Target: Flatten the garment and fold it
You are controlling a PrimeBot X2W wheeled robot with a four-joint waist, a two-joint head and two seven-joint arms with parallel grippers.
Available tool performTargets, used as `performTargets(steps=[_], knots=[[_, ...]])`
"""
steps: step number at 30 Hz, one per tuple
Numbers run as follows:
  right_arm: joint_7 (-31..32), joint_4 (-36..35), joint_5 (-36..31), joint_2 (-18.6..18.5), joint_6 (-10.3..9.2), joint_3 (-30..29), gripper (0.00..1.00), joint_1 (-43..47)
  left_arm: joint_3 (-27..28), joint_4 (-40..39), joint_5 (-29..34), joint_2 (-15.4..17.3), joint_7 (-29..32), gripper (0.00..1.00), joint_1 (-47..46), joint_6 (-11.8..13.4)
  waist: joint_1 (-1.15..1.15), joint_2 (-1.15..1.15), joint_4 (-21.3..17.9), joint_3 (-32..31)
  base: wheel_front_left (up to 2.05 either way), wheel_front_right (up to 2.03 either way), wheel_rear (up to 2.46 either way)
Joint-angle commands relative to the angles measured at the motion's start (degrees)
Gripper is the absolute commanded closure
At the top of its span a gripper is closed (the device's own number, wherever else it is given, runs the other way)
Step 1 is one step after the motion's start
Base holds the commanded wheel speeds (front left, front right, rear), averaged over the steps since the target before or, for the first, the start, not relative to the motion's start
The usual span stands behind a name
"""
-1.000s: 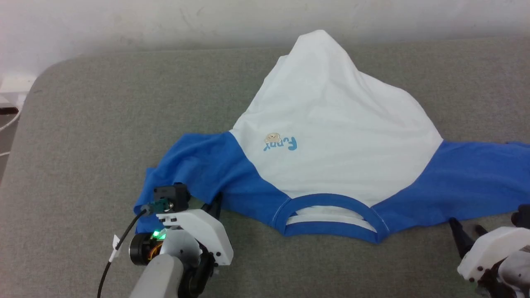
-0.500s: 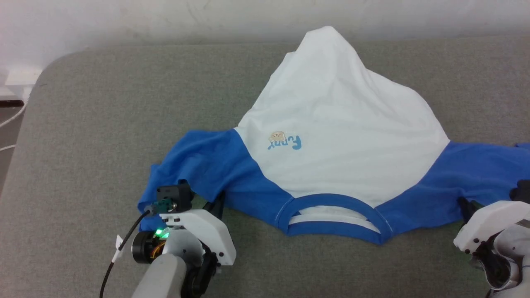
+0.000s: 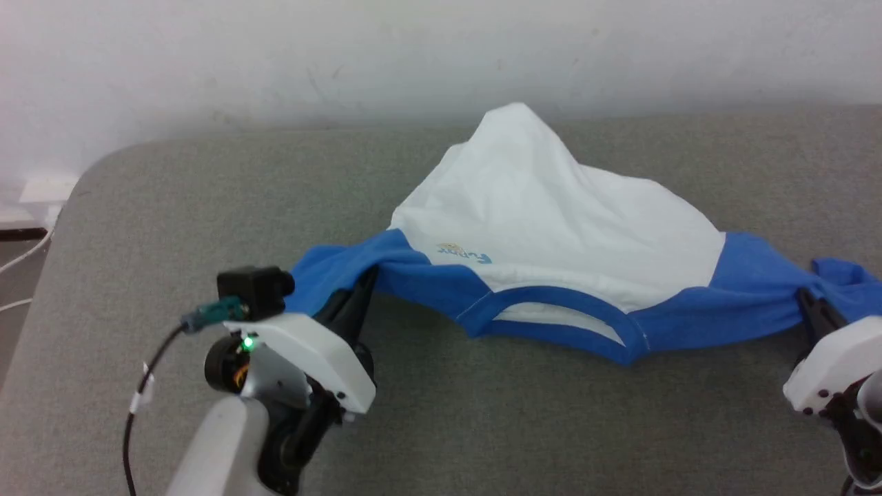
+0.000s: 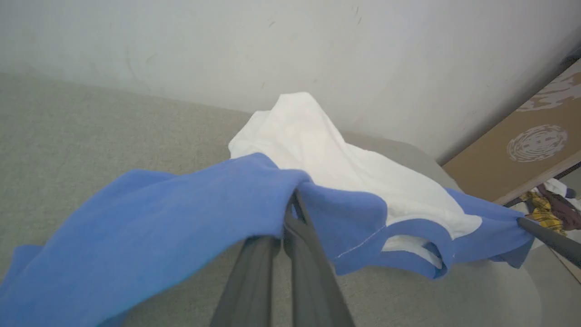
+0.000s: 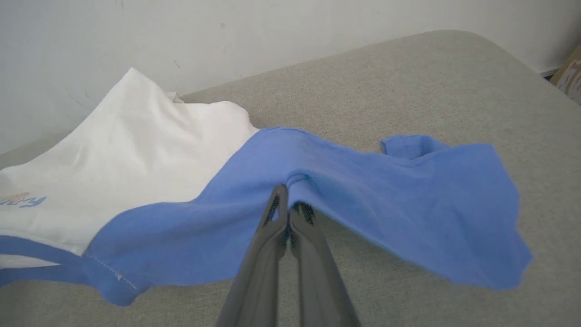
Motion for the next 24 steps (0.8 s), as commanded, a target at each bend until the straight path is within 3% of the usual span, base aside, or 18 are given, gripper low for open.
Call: performTargets(steps=[1,6,11,16,24], knots=[[0.53,-1.54,-0.65,0.04,-0.04,0.25,1.00,-0.11,0.38,-1.05,-0.83,0.49,0.70,1.00,-0.98,-0.46,0.01,0.00,-0.72,-0.87,0.00,0.00,0.00],[8.06,-11.10,-4.74,-1.35,-0.04,3.85,1.00,-5.04,2.28,-8.33,-5.29,2.89,8.55,1.00,-6.79,-0.90,0.01,0.00,-1.45,0.24,0.00,0.00,0.00],[15.47,-14.08,-4.98,-7.68,-0.04,9.13,1.00,-17.32,5.70,-10.75,-8.10,4.68,13.72,1.00,-17.86,0.51,0.01,0.00,-2.41,4.70,0.00,0.00,0.00],[18.36,-8.44,-4.90,-12.87,-0.04,13.36,1.00,-34.92,8.98,-7.90,-7.45,6.21,15.59,1.00,-31.78,3.52,0.01,0.00,-3.50,11.35,0.00,0.00,0.00],[12.04,5.37,-9.00,-13.09,-0.04,15.76,1.00,-63.01,13.10,0.53,-2.67,8.05,11.15,1.00,-54.25,8.39,0.01,0.00,-5.06,23.46,0.00,0.00,0.00]])
